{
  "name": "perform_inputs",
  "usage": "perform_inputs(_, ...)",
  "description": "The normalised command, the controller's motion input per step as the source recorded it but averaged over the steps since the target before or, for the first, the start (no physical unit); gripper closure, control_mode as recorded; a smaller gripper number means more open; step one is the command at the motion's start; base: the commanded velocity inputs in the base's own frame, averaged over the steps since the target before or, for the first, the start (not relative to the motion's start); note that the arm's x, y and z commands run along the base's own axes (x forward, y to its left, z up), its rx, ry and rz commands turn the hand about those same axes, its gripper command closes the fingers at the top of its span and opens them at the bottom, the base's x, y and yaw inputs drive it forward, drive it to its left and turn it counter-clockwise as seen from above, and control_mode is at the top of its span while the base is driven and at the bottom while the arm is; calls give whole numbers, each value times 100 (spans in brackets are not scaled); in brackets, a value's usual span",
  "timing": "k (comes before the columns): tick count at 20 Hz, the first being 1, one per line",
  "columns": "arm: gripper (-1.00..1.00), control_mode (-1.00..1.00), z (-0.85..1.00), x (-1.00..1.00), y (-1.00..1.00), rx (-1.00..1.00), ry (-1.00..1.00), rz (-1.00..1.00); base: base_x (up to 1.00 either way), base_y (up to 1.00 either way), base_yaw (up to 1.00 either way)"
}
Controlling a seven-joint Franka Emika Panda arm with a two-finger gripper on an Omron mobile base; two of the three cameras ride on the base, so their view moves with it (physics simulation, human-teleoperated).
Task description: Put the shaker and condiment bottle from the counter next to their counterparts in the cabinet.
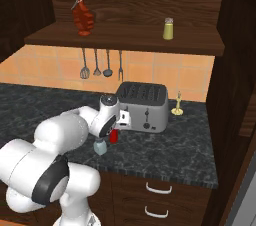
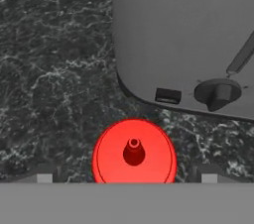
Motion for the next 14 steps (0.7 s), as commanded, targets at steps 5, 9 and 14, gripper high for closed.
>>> perform_inputs(5,100,-100,-17,32,0,0,4,0,0,0,0)
perform_inputs(9,100,-100,-3,19,0,1,0,0,0,0,0)
perform_inputs(14,100,-100,0,3,0,0,0,0,0,0,0)
